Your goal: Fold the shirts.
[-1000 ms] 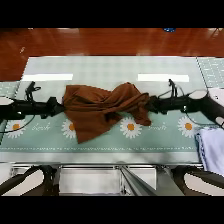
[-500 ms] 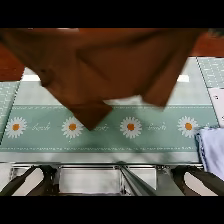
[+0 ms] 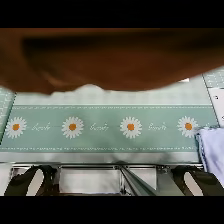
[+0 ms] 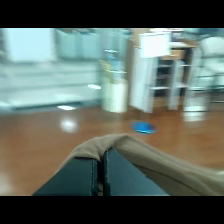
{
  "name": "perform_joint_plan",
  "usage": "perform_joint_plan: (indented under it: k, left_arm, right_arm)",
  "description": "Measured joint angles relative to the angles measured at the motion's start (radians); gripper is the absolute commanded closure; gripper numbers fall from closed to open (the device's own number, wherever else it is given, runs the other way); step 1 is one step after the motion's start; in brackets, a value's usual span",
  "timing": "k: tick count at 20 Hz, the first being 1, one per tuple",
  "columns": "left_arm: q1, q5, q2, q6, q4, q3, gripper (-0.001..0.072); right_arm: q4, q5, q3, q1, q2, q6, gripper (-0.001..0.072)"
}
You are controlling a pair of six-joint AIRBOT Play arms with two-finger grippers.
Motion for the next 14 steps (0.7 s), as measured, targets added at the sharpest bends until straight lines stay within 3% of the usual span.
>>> perform_joint_plan:
  k: [4,7,10,14]
  left_arm:
    - [-0.184,-0.102,0.108,-0.127,0.391,0.009,0.0687]
    - [-0.240,-0.176,0.124,-0.194,0.546,-0.032,0.0687]
    - [-0.261,-0.196,0.091,-0.234,0.580,-0.128,0.0687]
    - [-0.270,-0.152,-0.060,-0.253,0.531,-0.298,0.0687]
  right_arm:
    - [-0.075,0.167,0.000,0.000,0.059,0.050,0.0690]
    - [-0.085,0.262,-0.058,0.000,0.072,0.076,0.0690]
    - [-0.066,0.280,-0.219,0.000,0.077,0.085,0.0690]
    - [-0.034,0.129,-0.519,0.000,0.041,0.071,0.0690]
